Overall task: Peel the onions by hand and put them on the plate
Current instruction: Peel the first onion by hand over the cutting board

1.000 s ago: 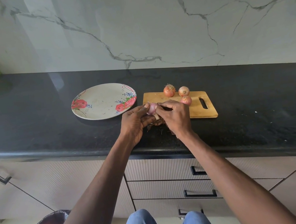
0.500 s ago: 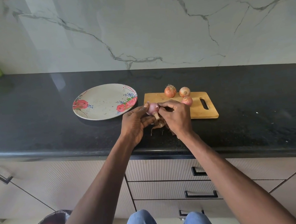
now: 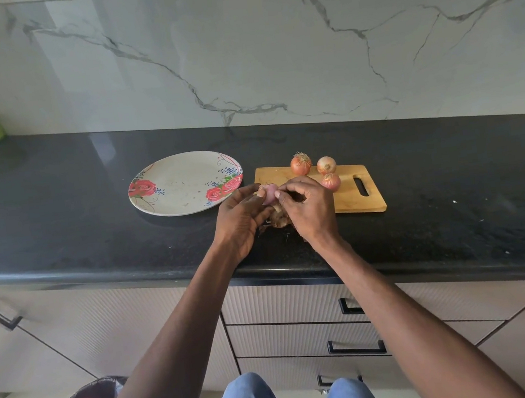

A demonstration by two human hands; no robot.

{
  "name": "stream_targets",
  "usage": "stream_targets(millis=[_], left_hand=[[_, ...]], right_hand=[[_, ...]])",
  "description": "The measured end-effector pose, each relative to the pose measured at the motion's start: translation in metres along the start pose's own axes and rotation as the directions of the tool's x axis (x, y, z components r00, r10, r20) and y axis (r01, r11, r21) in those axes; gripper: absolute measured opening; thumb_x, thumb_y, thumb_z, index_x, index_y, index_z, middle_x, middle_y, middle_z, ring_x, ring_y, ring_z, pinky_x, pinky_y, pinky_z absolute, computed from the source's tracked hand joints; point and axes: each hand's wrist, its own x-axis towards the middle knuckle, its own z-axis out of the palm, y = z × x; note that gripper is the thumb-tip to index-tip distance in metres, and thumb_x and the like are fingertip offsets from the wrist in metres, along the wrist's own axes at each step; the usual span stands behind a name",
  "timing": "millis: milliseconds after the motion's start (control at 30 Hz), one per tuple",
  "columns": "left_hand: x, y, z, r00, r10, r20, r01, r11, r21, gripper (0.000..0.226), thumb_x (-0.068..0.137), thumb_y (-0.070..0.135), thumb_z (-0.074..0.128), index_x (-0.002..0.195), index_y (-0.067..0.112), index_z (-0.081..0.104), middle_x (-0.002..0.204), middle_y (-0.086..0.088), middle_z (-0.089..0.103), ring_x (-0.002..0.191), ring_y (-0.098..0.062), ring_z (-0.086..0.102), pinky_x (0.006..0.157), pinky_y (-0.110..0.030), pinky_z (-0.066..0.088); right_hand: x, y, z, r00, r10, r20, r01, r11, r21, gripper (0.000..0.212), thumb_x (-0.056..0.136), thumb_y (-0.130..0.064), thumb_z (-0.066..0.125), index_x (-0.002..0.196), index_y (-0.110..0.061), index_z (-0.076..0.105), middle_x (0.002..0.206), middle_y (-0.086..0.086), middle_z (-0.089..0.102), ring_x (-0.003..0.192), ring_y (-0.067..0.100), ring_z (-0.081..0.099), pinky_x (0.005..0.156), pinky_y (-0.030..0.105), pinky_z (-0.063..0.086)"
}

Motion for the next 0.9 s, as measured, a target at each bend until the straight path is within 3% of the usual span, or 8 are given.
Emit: stream_targets(millis=[133,333,467,600,733,900], left_hand=[[-0.0008,-0.0006,0.0013,1.000,0.004,0.017,-0.005,1.000,0.017,0.051,0.085,0.006,0.072,0.130,-0.007,0.053,0.114,-0.020,0.072,0.100,-0.025,0.073,0.080,-0.028,0.060],[0.0016,0.0000,-0.0004,1.000,-0.018,0.024,0.017,0.999,0.043,0.026,0.097,0.003,0.060,0.123,-0.003,0.059,0.109,-0.017,0.072,0.092,-0.021,0.074,0.075,-0.025,0.060],[0.0023,0.0017,-0.0009,0.999,-0.041,0.019,0.040,0.999,0.010,0.028,0.100,0.008,0.058,0.124,-0.005,0.060,0.104,-0.016,0.072,0.087,-0.020,0.073,0.076,-0.025,0.060],[0.0016,0.0034,0.0001,0.999,-0.041,0.000,0.041,0.998,-0.038,0.017,0.100,0.013,0.058,0.109,0.001,0.066,0.098,-0.016,0.069,0.077,-0.017,0.069,0.070,-0.023,0.060],[-0.0004,0.0040,0.0005,0.999,-0.051,-0.007,0.050,0.996,-0.072,0.018,0.099,0.013,0.058,0.110,0.000,0.064,0.101,-0.019,0.068,0.081,-0.021,0.068,0.073,-0.025,0.061],[0.0000,0.0043,-0.0020,0.999,-0.049,0.003,0.049,0.997,-0.054,0.032,0.097,0.007,0.060,0.126,-0.006,0.057,0.105,-0.020,0.072,0.089,-0.023,0.073,0.075,-0.026,0.060]], right_hand=[[0.0001,-0.0001,0.0005,1.000,0.000,0.019,0.001,1.000,-0.020,0.008,0.089,-0.011,0.073,0.083,-0.005,0.071,0.083,0.001,0.067,0.080,0.010,0.062,0.072,0.024,0.054],[-0.0012,-0.0027,0.0008,1.000,0.008,0.002,-0.008,1.000,-0.018,0.006,0.088,-0.007,0.070,0.083,-0.004,0.067,0.082,0.003,0.065,0.077,0.010,0.060,0.069,0.020,0.051],[-0.0006,-0.0021,0.0008,1.000,0.023,-0.017,-0.023,1.000,-0.018,0.005,0.088,-0.004,0.069,0.084,-0.005,0.066,0.083,0.004,0.065,0.077,0.009,0.059,0.070,0.018,0.051],[0.0001,-0.0007,0.0010,0.998,0.033,-0.045,-0.035,0.999,-0.032,0.006,0.087,-0.004,0.070,0.084,-0.007,0.066,0.084,0.003,0.065,0.077,0.008,0.059,0.070,0.016,0.050],[0.0007,0.0002,-0.0003,0.997,0.018,-0.071,-0.024,0.997,-0.080,0.020,0.085,0.002,0.069,0.104,-0.003,0.071,0.100,0.005,0.071,0.090,0.009,0.064,0.081,0.020,0.055],[-0.0015,-0.0056,-0.0021,0.999,-0.044,-0.029,0.043,0.999,-0.021,0.017,0.088,-0.020,0.075,0.097,-0.006,0.077,0.091,0.002,0.076,0.082,0.006,0.067,0.073,0.022,0.055]])
